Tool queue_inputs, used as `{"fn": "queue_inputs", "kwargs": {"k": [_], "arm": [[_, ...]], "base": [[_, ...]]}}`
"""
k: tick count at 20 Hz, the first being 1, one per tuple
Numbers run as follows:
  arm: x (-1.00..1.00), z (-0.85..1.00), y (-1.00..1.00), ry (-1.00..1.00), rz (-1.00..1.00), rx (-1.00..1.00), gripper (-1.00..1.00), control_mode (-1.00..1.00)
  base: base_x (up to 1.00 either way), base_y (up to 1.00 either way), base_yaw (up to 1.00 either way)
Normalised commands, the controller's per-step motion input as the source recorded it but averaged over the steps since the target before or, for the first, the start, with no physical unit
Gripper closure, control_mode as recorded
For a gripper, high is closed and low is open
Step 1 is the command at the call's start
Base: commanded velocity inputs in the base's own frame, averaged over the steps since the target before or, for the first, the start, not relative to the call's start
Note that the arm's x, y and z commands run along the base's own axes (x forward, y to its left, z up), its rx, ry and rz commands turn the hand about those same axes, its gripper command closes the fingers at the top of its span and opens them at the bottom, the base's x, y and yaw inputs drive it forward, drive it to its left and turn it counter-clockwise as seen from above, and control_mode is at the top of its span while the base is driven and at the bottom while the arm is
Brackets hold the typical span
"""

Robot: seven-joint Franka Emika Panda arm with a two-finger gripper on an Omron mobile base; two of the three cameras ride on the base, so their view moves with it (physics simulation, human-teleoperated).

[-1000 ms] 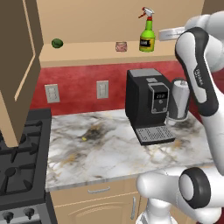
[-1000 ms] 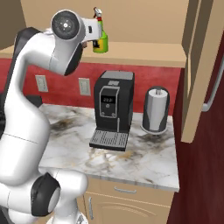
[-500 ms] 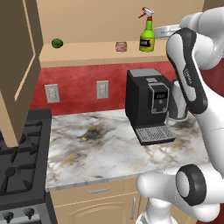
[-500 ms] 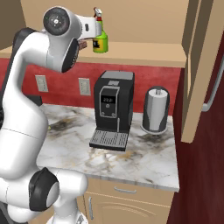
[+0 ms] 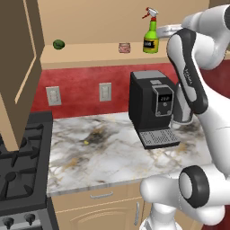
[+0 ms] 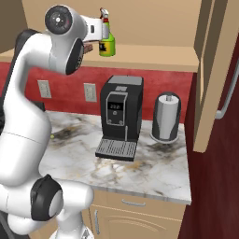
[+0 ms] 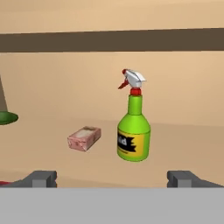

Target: Pick the bar soap and spray from the cabinet and place them on the counter.

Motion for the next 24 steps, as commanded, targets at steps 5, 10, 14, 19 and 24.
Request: {"fn": "queue_inputs", "kwargs": {"k": [5,10,14,19,24], "arm": [[0.03,0.00,0.00,0.05,0.00,0.00,-1.00,-1.00],[0.16,0.02,0.00,0.09,0.00,0.00,-1.00,-1.00],[0.12,0.07,0.00,0.14,0.00,0.00,-1.00,-1.00],[0.00,0.00,0.00,0.01,0.00,0.00,-1.00,-1.00],[0.00,0.00,-0.02,-0.04,0.00,0.00,-1.00,-1.00]], "base": [[0.00,0.00,0.00],[0.00,0.00,0.00],[0.00,0.00,0.00],[0.00,0.00,0.00],[0.00,0.00,0.00]]}}
